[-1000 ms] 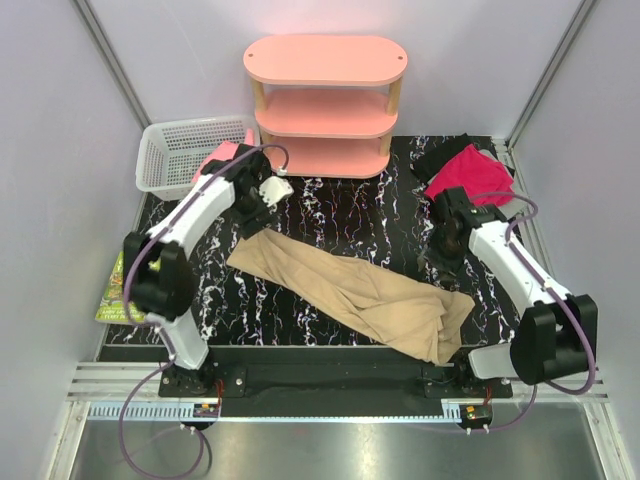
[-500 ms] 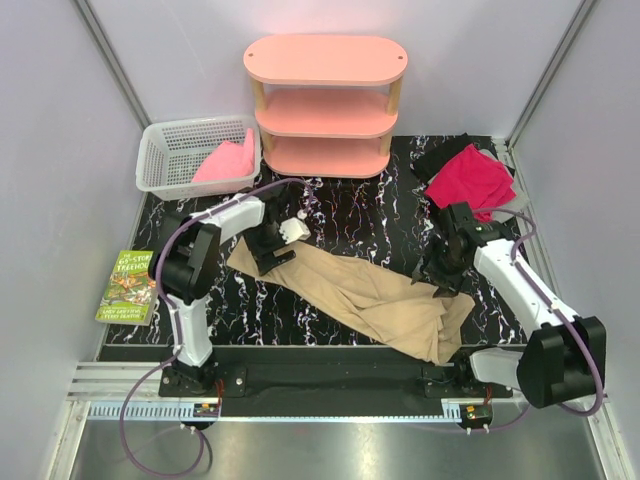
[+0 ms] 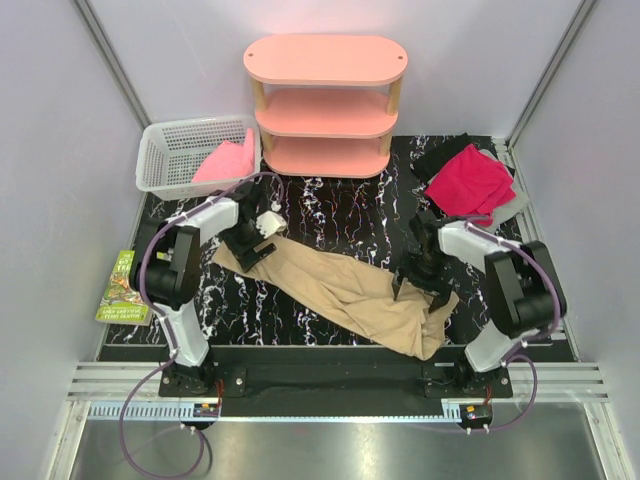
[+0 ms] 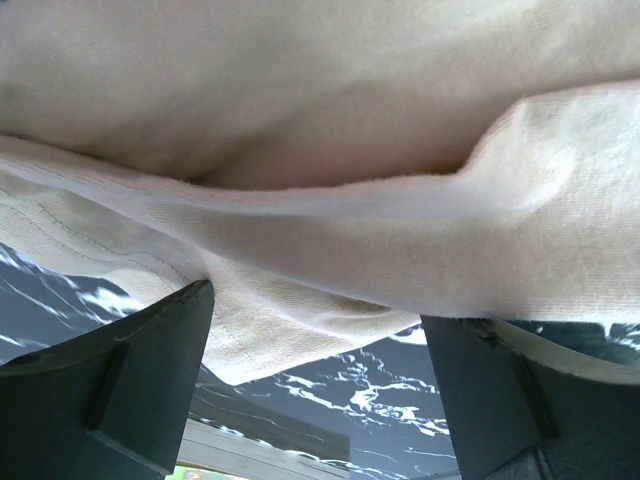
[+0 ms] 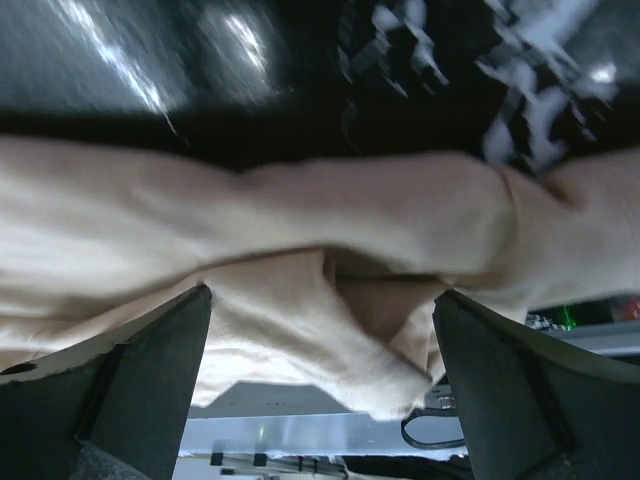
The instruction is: Fold and stack the t-shirts
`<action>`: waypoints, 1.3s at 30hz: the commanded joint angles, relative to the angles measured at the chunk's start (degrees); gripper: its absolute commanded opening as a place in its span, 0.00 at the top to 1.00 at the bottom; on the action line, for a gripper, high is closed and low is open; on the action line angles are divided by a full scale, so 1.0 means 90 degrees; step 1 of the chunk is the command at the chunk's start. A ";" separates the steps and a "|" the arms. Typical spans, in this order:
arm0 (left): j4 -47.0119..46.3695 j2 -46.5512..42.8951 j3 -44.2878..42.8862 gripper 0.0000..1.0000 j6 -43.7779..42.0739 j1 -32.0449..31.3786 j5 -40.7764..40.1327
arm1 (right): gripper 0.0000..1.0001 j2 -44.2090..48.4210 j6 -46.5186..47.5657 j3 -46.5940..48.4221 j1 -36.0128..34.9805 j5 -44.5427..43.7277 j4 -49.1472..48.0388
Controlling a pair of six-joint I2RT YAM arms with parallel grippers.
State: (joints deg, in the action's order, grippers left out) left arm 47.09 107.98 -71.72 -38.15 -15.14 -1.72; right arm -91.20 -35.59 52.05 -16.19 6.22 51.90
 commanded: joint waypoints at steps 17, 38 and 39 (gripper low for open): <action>-0.0107 -0.1734 0.2344 0.13 0.0010 0.0285 0.1009 | 0.00 -0.3487 0.0986 0.4780 -0.0243 -0.0808 -0.0005; 0.1947 -0.3073 0.0312 0.09 0.0372 -0.0086 0.1481 | 0.00 -0.2368 0.0704 0.6027 -0.0243 -0.1240 0.0798; 0.1762 -0.2927 0.0574 0.09 0.0401 -0.0095 0.1373 | 0.00 -0.2241 0.0645 0.5269 -0.0243 -0.1122 0.0603</action>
State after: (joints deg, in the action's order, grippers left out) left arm 64.05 77.93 -70.15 -35.92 -16.08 11.97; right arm -116.62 -26.26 112.49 -18.11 -9.26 59.57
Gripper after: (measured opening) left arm 0.918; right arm 0.994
